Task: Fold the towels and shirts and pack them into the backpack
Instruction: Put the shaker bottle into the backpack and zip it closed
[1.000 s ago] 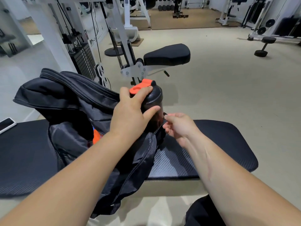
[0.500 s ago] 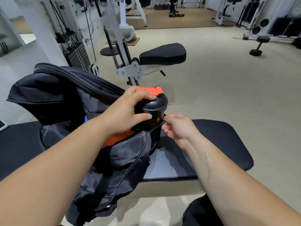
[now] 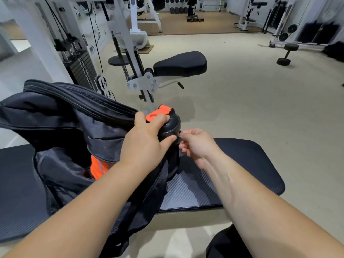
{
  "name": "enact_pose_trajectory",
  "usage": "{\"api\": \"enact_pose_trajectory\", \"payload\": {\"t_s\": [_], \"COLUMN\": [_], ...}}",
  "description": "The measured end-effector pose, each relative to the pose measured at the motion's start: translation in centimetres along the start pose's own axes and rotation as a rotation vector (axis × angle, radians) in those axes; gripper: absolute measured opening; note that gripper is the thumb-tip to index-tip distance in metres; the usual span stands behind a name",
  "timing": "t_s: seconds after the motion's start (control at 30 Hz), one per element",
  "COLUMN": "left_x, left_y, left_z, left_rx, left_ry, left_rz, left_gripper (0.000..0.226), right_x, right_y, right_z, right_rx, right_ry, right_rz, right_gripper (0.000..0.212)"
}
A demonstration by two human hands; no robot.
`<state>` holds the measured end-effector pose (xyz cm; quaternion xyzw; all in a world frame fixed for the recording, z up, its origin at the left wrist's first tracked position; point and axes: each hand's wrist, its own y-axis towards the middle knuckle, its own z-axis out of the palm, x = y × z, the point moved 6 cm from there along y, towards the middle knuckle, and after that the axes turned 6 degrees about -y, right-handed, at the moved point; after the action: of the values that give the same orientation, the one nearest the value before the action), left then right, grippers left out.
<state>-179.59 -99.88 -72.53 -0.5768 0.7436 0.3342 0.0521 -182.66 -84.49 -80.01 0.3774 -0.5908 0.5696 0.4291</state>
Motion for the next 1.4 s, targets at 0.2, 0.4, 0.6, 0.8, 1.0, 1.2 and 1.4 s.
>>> {"api": "enact_pose_trajectory", "payload": {"t_s": [0.2, 0.4, 0.6, 0.8, 1.0, 1.2, 1.4], "left_x": [1.4, 1.7, 0.6, -1.4, -2.0, 2.8, 13.6], "left_y": [0.8, 2.0, 1.2, 1.5, -0.5, -1.5, -0.2], "left_z": [0.9, 0.3, 1.1, 1.1, -5.8, -17.1, -22.2], "left_rx": [0.219, 0.358, 0.299, 0.322, 0.068, -0.417, -0.422], "left_ry": [-0.039, 0.033, 0.156, 0.163, 0.117, 0.049, 0.104], "left_rz": [0.112, 0.193, 0.145, 0.114, 0.24, 0.233, -0.109], "left_gripper": [0.05, 0.043, 0.052, 0.051, 0.031, 0.023, 0.04], "right_x": [-0.3, -0.5, -0.2, -0.6, 3.0, 11.3, 16.9], "right_y": [-0.1, 0.0, -0.1, -1.7, -5.1, -10.1, -10.0], "right_z": [-0.7, -0.5, -0.8, -1.5, -1.2, 6.7, 22.0], "right_rx": [-0.025, -0.051, -0.075, -0.016, -0.283, -0.35, 0.033], "right_ry": [0.017, 0.071, 0.06, 0.076, -0.278, -0.758, -1.374], "right_rz": [-0.023, -0.001, 0.028, 0.069, -0.254, -0.936, -1.105], "right_gripper": [0.016, 0.013, 0.015, 0.009, 0.026, 0.031, 0.059]}}
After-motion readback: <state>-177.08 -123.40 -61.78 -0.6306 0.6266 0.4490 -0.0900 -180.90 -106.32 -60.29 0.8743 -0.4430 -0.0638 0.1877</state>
